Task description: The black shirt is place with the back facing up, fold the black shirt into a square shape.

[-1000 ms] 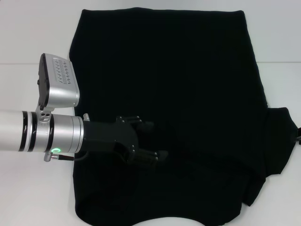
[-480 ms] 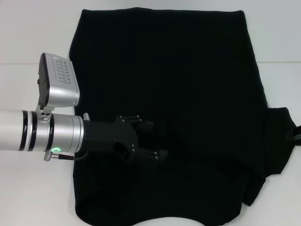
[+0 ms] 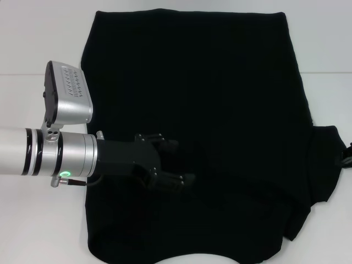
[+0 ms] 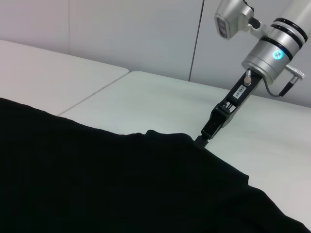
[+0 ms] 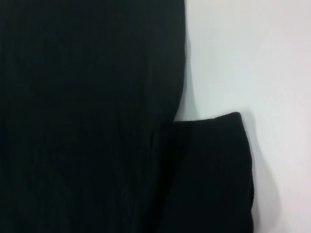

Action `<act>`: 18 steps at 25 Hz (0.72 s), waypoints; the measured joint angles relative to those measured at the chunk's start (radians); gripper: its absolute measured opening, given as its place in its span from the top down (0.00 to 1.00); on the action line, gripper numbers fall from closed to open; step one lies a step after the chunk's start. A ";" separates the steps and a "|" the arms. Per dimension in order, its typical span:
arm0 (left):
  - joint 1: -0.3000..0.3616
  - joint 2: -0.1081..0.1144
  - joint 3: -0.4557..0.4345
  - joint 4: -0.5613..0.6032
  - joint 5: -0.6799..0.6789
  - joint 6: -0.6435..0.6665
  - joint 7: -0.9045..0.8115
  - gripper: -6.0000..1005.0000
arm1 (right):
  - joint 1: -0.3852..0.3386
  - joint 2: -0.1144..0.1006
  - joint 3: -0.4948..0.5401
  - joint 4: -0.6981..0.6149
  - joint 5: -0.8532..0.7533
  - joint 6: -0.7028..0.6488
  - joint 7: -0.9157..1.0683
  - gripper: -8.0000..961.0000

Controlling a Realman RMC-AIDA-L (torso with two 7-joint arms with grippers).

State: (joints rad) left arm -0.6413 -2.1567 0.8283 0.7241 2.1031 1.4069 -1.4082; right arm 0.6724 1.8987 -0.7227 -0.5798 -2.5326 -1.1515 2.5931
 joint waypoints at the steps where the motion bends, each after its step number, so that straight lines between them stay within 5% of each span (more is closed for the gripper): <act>1: 0.000 0.000 0.000 0.000 0.000 0.000 0.000 0.08 | 0.000 0.002 0.000 0.000 0.000 0.002 -0.002 0.68; 10: 0.000 0.000 -0.010 0.000 0.000 -0.002 0.000 0.09 | 0.000 0.006 -0.001 -0.011 0.000 0.009 -0.005 0.96; 18: 0.005 0.001 -0.016 -0.002 -0.032 0.004 -0.007 0.09 | -0.023 -0.015 0.043 -0.014 0.007 0.005 -0.077 0.96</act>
State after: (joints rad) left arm -0.6364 -2.1554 0.8123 0.7225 2.0710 1.4108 -1.4156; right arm 0.6498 1.8840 -0.6793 -0.5936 -2.5260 -1.1465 2.5160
